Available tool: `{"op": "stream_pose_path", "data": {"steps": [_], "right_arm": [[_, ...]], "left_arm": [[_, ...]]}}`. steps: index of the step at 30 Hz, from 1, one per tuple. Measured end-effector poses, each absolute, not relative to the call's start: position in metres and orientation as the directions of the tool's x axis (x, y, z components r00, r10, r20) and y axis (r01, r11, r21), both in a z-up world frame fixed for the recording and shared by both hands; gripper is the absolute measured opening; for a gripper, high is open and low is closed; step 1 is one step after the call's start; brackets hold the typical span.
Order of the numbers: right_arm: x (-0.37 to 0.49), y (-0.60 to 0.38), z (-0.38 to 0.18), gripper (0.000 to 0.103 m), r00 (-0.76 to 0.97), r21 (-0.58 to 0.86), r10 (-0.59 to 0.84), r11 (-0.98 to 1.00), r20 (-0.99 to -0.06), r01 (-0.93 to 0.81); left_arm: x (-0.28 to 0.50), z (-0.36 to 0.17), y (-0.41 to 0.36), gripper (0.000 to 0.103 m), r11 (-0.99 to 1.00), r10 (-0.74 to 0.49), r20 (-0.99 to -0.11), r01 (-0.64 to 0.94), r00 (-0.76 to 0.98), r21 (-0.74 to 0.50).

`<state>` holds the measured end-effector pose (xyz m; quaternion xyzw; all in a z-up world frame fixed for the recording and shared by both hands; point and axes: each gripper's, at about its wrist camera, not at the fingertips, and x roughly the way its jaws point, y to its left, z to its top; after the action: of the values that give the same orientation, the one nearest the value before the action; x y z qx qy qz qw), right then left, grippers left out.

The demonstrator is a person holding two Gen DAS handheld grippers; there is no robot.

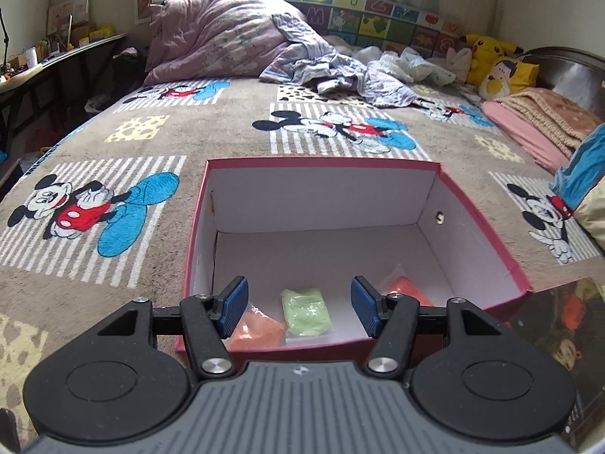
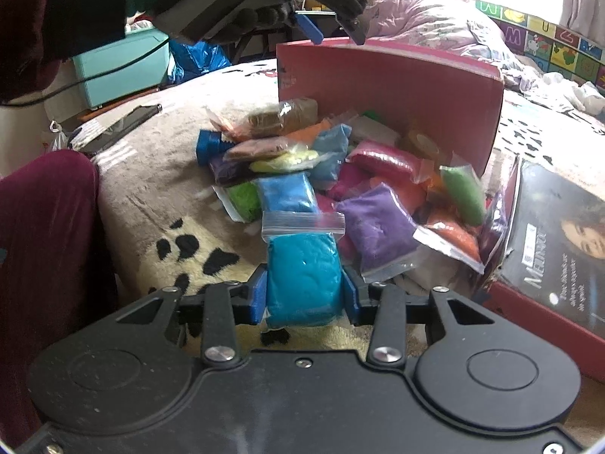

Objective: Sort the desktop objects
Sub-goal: 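Lift the blue packet with the right gripper toward the pink shoebox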

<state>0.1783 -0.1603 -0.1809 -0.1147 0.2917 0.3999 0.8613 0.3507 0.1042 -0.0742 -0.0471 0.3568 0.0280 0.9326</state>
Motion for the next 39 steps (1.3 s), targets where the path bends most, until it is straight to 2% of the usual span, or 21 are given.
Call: {"op": "stream_pose_path", "data": {"steps": [20, 39], "right_arm": [[0.177, -0.18, -0.133, 0.039, 0.583, 0.049, 0.621, 0.705, -0.524, -0.707], [0.243, -0.166, -0.063, 0.039, 0.645, -0.03, 0.615, 0.713, -0.453, -0.701]], "left_arm": [[0.251, -0.055, 0.107, 0.059, 0.99, -0.013, -0.582, -0.072, 0.813, -0.123], [0.165, -0.096, 0.079, 0.059, 0.993, 0.041, -0.538, -0.096, 0.842, -0.075]]}}
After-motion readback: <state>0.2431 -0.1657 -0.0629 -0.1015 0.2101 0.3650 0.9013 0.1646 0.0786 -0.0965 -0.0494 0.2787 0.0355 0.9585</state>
